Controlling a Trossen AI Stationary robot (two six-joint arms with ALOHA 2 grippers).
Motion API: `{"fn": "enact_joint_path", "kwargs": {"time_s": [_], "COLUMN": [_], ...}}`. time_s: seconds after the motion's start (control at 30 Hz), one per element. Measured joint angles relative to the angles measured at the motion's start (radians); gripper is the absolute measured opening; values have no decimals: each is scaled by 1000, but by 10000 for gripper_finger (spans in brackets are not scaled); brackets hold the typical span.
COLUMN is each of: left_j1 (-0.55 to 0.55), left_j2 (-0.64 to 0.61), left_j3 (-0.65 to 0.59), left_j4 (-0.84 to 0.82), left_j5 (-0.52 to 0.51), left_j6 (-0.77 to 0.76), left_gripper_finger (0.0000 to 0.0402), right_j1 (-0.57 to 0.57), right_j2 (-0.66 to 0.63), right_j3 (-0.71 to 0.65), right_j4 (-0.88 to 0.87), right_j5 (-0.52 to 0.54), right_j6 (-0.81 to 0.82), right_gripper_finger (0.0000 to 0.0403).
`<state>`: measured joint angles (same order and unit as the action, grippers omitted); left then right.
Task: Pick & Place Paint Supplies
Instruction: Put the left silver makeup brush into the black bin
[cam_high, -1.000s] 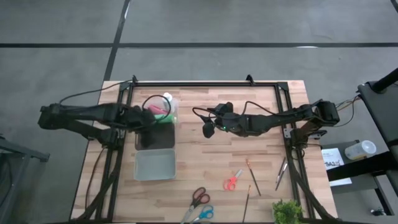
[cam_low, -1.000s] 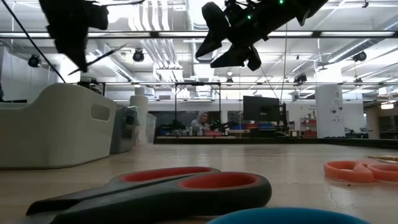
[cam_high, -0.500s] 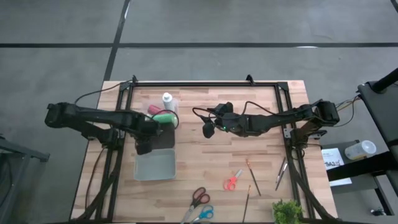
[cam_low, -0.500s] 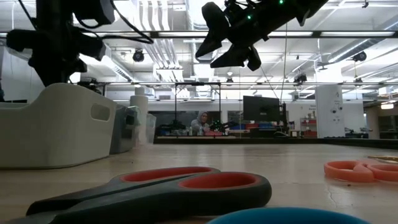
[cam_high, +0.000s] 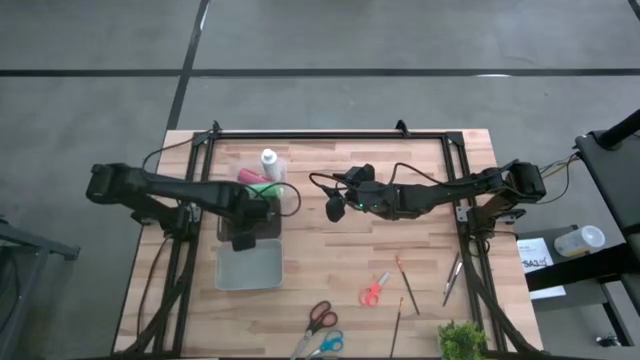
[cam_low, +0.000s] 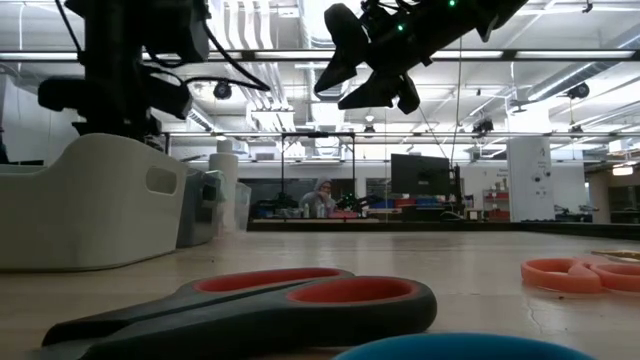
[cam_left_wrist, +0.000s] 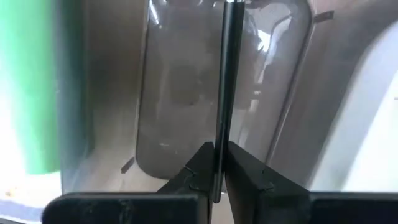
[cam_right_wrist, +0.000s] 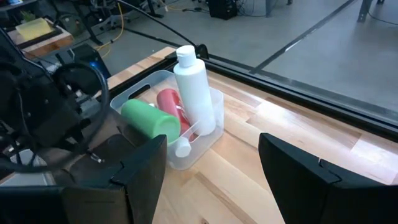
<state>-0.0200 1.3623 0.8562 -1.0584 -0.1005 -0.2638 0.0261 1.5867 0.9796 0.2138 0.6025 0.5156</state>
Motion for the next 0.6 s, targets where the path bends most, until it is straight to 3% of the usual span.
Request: {"fn": "enact_joint_path", "kwargs": {"time_s": [0.4,0.6], "left_j1": [0,0], "left_j2": [69,65], "left_j3": [0,0], "left_j4": [3,24], "left_j5": [-4,-3], "left_j6": [3,3], "left_gripper_finger": [32,32], "right_j1": [-15,-14], "right_j2": [-2,0], "right_j3": [0,0], "right_j4": [242,238], "right_j5": [28,27], "right_j6": [61,61], "right_gripper_finger": [249,249]}}
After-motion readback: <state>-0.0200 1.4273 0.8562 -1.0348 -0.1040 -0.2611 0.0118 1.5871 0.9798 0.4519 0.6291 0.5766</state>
